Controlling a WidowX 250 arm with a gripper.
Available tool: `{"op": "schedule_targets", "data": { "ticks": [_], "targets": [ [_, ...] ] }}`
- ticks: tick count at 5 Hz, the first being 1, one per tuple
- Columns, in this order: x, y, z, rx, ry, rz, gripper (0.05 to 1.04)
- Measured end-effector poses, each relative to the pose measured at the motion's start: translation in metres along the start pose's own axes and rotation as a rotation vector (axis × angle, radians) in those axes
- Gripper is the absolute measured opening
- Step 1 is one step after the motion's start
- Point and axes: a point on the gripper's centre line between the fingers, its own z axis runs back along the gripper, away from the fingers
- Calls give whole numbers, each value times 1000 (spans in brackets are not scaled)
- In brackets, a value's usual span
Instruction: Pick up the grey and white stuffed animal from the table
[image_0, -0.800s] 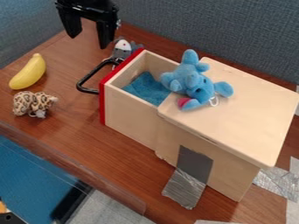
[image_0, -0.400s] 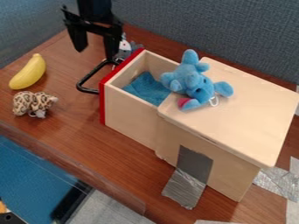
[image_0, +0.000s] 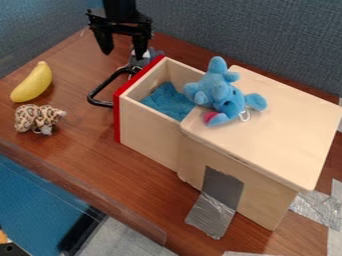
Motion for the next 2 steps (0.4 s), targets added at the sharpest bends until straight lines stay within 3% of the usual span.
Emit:
{"op": "schedule_targets", "data": {
  "ticks": [2],
  "targets": [
    [24, 1, -26, -20, -79, 45, 1001]
  ]
}}
